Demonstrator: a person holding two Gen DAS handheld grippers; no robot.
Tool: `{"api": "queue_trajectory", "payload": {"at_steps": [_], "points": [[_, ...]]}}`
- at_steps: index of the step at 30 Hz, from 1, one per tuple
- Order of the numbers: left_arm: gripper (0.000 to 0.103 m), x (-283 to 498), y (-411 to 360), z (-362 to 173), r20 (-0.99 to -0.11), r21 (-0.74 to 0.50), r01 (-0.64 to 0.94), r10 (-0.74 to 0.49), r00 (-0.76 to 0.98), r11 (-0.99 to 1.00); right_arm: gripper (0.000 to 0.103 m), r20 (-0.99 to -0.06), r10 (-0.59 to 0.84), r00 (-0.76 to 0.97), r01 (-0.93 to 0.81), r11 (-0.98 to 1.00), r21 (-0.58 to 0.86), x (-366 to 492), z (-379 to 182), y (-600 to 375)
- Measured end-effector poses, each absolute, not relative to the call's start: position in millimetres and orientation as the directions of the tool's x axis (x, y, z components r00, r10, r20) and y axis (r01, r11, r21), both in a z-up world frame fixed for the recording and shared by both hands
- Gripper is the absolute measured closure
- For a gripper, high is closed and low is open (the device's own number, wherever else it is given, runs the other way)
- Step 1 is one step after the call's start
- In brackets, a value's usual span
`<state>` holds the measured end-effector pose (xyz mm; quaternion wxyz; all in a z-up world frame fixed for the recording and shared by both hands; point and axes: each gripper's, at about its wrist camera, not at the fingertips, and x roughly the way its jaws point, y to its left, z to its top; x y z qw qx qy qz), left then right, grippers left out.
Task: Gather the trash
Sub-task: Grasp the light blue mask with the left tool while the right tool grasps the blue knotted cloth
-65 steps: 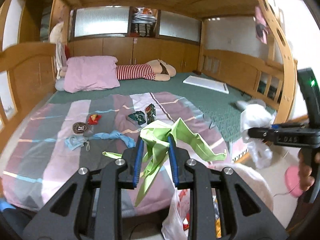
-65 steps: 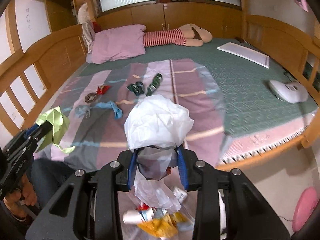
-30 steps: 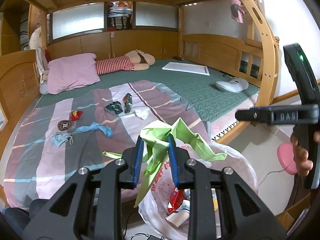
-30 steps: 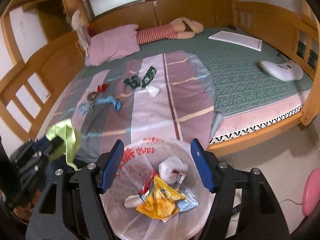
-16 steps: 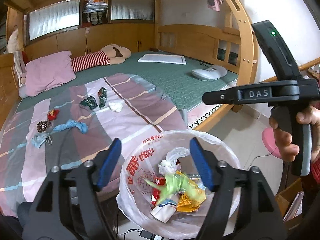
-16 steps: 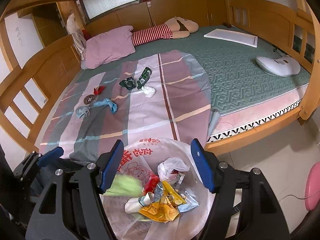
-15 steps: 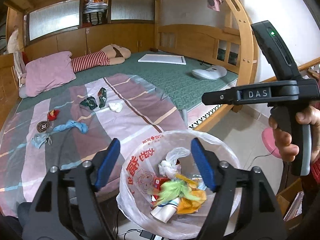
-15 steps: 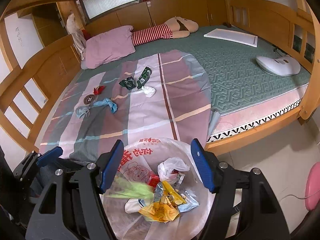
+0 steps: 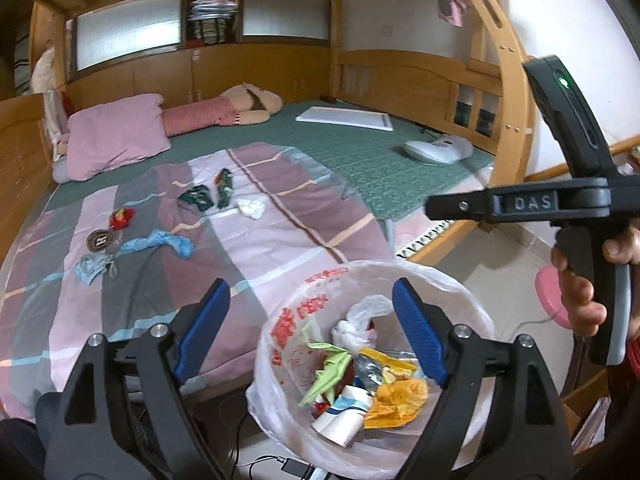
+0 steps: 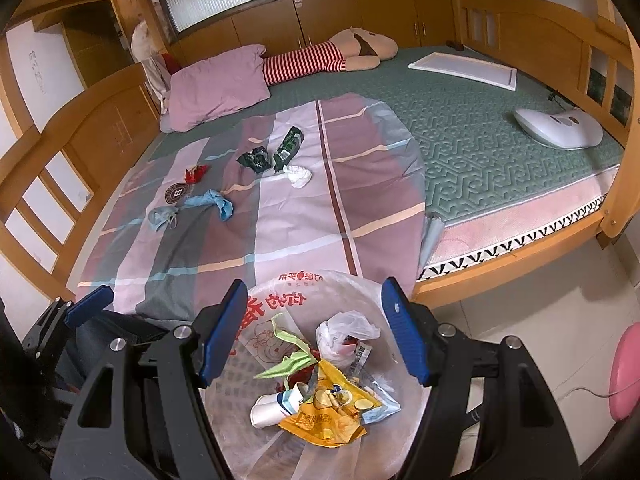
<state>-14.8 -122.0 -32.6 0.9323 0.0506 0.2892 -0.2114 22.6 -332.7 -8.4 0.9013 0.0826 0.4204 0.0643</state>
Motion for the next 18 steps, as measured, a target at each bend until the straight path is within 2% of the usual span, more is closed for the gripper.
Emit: {"api": "queue_trajectory", "payload": {"at_steps": [3, 5, 7, 8, 10, 11, 13, 14, 16, 18], "points": [[0.018, 3.0, -102.5, -35.9, -0.544, 0.046, 0.311, -0.237, 0.805, 0.949, 0.034, -0.753, 0.181, 0.632, -0.036, 0.978, 0.204, 35.4, -12.3, -329.6], [0.018, 35.4, -69.6, -45.5, -0.552, 0.050, 0.186, -0.128, 0.824, 0.981, 0.034, -0.761, 0.172, 0.625, -0.032, 0.980, 0.195, 48.4, -17.0, -323.5], [0.027, 76.3, -28.0, -59.9, -0.609, -0.022, 0.057, -0.059, 0.791, 0.998, 0.034, -0.772, 0.174, 0.612, -0.037, 0.981, 0.191, 59.4, -21.8, -316.1], [0.037, 102.3, -1.3, -70.6, -0.652, -0.074, -0.024, -0.030, 0.758, 0.997, 0.034, -0.784, 0.179, 0.594, -0.047, 0.981, 0.188, 69.8, -26.8, -307.8], [0.040, 145.9, 46.7, -88.5, -0.699, -0.150, -0.181, 0.025, 0.715, 0.972, 0.035, -0.798, 0.185, 0.574, -0.069, 0.982, 0.178, 83.5, -32.4, -294.9], [0.039, 167.6, 71.1, -97.0, -0.708, -0.173, -0.257, 0.061, 0.704, 0.951, 0.035, -0.802, 0.184, 0.568, -0.075, 0.982, 0.172, 88.1, -34.1, -290.1], [0.029, 204.2, 108.0, -112.1, -0.735, -0.198, -0.381, 0.120, 0.667, 0.903, 0.035, -0.815, 0.182, 0.551, -0.086, 0.983, 0.161, 103.7, -41.2, -277.1], [0.021, 221.7, 125.0, -120.7, -0.755, -0.219, -0.443, 0.137, 0.642, 0.870, 0.035, -0.818, 0.186, 0.544, -0.089, 0.982, 0.164, 108.9, -43.9, -273.3], [0.018, 250.4, 148.5, -140.0, -0.778, -0.292, -0.540, 0.132, 0.614, 0.789, 0.035, -0.831, 0.186, 0.525, -0.092, 0.983, 0.162, 124.6, -52.6, -262.8], [0.015, 268.8, 156.3, -153.1, -0.789, -0.319, -0.569, 0.122, 0.603, 0.758, 0.035, -0.848, 0.174, 0.500, -0.089, 0.985, 0.149, 145.0, -63.9, -249.1]]}}
